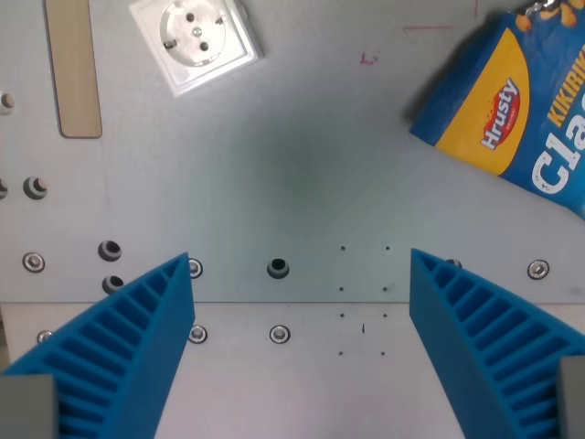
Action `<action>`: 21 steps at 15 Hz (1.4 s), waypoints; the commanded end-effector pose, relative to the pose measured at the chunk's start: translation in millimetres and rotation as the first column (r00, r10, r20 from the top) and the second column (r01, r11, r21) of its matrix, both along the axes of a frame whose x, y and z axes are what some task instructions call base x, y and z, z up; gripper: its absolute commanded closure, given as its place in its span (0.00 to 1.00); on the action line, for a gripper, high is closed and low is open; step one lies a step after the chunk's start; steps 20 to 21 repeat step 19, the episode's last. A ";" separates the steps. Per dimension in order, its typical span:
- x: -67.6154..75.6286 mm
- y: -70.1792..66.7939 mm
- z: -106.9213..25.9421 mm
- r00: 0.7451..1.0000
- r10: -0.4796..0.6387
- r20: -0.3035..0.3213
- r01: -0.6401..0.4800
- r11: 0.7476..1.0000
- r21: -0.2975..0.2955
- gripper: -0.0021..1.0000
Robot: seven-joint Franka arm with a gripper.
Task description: Rotate around base negative y
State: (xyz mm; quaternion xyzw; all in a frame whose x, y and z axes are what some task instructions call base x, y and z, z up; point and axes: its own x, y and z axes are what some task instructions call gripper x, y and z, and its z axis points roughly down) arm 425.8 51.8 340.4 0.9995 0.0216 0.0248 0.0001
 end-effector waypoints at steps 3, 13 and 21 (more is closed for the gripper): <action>-12.8 -1.1 -1.6 0.968 0.000 0.251 0.001 1.000 -0.005 0.00; -12.8 -1.1 -1.6 0.926 0.001 0.377 0.001 1.000 -0.005 0.00; -12.8 -1.1 -1.6 0.893 0.002 0.450 0.001 1.000 -0.005 0.00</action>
